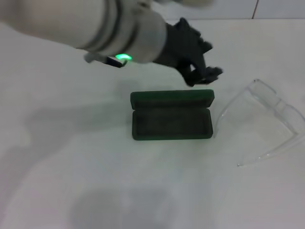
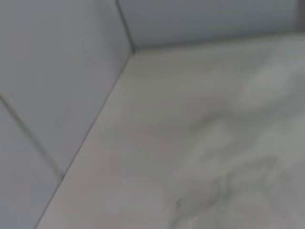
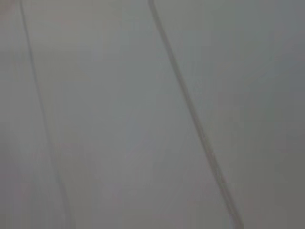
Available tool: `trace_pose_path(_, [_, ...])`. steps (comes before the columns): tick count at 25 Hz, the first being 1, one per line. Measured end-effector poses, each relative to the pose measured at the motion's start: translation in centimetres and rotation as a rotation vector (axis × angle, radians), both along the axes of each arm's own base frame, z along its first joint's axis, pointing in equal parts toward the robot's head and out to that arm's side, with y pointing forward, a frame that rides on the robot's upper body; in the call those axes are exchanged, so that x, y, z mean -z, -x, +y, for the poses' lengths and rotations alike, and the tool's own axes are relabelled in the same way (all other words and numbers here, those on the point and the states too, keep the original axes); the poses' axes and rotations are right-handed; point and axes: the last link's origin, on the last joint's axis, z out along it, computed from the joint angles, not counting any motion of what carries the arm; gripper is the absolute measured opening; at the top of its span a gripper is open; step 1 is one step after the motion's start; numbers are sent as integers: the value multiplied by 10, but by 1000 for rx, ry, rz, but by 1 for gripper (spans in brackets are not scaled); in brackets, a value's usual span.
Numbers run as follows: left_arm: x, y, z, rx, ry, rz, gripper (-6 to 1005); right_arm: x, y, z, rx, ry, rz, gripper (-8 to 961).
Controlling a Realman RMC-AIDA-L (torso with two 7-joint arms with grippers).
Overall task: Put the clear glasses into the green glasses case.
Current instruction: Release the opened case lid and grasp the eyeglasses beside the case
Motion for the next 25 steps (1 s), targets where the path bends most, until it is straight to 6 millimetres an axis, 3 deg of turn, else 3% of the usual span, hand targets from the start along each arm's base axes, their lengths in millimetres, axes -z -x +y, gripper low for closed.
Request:
trace_pose_path(5, [-58,7,-11,-15,92,-313,477,10,28,42,-34,292,-142,804])
trace_pose_path(9, [-122,45,-16,-18,160,-674,474,24,61,75,18,553,-315,774])
trace_pose_path(11, [-152,79,-20,-18,191,-856,470,33,81,91,103,671,-446,759])
trace_pose_path(14, [-163,107,-22,-40,207,-928,465,41,106,108,226,773,-607,737])
trace_pose_path(19, [-158,148,-27,-107,178,-983,356,45,149,125,403,853,-885,716])
trace_pose_path(22, [-155,161,-31,-112,148,-989,353,49,170,131,495,889,-1003,711])
trace_pose_path(25, [-151,167,-32,-113,137,-1002,351,57,177,134,533,934,-1056,710])
